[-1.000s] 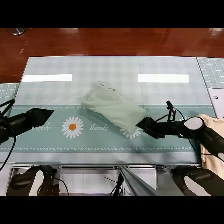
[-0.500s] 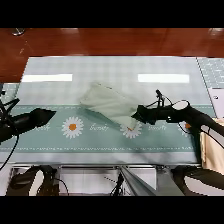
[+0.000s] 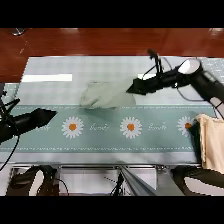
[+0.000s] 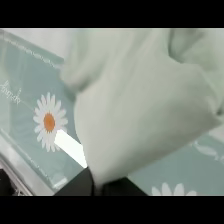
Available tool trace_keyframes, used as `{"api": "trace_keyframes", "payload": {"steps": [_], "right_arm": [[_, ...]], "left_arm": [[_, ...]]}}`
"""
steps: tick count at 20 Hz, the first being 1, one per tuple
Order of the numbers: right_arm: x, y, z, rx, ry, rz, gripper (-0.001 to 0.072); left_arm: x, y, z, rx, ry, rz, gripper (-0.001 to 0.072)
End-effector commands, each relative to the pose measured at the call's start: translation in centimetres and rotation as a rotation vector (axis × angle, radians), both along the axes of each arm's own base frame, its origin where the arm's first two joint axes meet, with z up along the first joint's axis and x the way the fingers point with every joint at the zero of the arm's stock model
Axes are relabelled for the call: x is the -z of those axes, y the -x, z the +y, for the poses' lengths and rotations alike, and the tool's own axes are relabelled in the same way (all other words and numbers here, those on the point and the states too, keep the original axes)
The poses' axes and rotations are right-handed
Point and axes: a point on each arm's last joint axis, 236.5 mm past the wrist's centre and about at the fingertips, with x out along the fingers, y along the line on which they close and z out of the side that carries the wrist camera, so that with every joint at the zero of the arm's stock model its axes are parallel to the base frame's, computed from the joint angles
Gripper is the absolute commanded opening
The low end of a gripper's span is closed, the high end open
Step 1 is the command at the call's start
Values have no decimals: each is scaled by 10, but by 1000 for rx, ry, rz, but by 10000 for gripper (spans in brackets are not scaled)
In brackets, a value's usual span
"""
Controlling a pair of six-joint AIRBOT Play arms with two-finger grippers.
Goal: Fold the shirts.
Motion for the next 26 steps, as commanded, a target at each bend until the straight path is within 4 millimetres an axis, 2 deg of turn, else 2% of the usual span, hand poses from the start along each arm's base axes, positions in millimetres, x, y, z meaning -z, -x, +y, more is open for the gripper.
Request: {"api": "trace_keyframes", "payload": {"steps": [1,3,5,7,10,12,16,18,20,22,23,26], "right_arm": [[-69,-27,-34,46,174,-150,22],[-103,-38,-61,108,238,-210,22],[-131,-40,-88,163,247,-233,22],[-154,-42,-125,261,245,-239,22],[-180,-35,-198,476,242,-234,22],[-187,-17,-248,602,261,-195,22],[-178,43,-325,786,328,-26,22],[-169,80,-355,873,376,86,22],[-169,107,-379,992,388,111,22],[-152,141,-398,1107,396,187,22],[-137,163,-408,1161,417,242,22],[-95,242,-429,1354,504,438,22]], "left_arm": [[0,0,0,1,0,0,25],[0,0,0,1,0,1,25],[0,0,0,1,0,1,25],[0,0,0,1,0,1,24],[0,0,0,1,0,1,24],[0,0,0,1,0,1,25],[0,0,0,1,0,1,24],[0,0,0,1,0,1,25],[0,0,0,1,-1,0,25],[0,0,0,3,-3,-2,25],[0,0,0,8,-7,-5,25],[0,0,0,8,-7,-5,25]]}}
